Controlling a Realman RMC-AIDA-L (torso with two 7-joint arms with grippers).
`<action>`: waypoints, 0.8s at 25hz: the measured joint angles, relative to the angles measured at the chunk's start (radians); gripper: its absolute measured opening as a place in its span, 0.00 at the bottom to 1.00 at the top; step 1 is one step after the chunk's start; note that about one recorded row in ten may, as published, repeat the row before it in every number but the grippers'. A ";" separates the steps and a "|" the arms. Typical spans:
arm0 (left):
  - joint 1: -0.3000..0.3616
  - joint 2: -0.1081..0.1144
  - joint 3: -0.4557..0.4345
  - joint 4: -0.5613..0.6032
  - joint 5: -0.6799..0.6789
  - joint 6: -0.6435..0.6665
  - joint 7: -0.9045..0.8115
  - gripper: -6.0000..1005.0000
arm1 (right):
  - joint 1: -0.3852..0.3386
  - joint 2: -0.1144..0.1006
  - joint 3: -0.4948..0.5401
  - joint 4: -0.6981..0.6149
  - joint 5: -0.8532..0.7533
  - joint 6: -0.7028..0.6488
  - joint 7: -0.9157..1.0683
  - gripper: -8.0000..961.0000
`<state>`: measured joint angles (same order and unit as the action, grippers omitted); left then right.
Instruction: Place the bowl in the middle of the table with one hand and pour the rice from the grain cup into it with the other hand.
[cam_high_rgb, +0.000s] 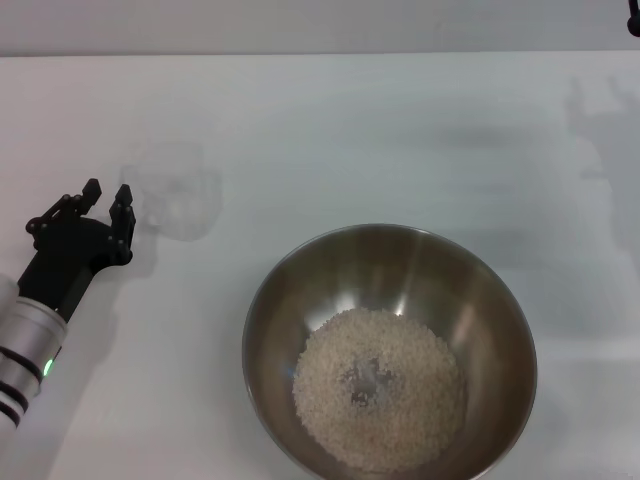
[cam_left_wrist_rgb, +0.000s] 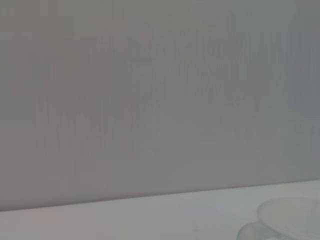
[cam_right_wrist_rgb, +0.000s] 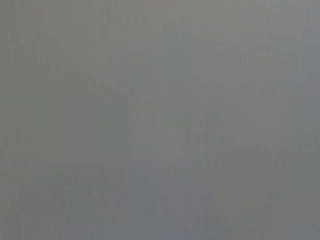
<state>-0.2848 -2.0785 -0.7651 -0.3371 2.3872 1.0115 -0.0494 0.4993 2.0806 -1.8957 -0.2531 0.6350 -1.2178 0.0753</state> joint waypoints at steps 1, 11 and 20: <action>0.011 0.000 0.007 0.000 0.000 0.022 0.000 0.31 | 0.001 0.000 0.000 0.000 0.000 0.000 0.000 0.52; 0.096 0.004 0.047 0.007 0.001 0.194 -0.001 0.36 | 0.004 -0.002 0.000 -0.003 0.000 0.005 0.000 0.52; 0.121 0.005 0.084 0.015 0.003 0.382 -0.001 0.39 | 0.003 0.001 0.000 -0.003 0.000 0.006 0.000 0.52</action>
<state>-0.1638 -2.0736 -0.6815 -0.3220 2.3899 1.3935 -0.0506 0.5022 2.0811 -1.8956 -0.2562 0.6351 -1.2117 0.0751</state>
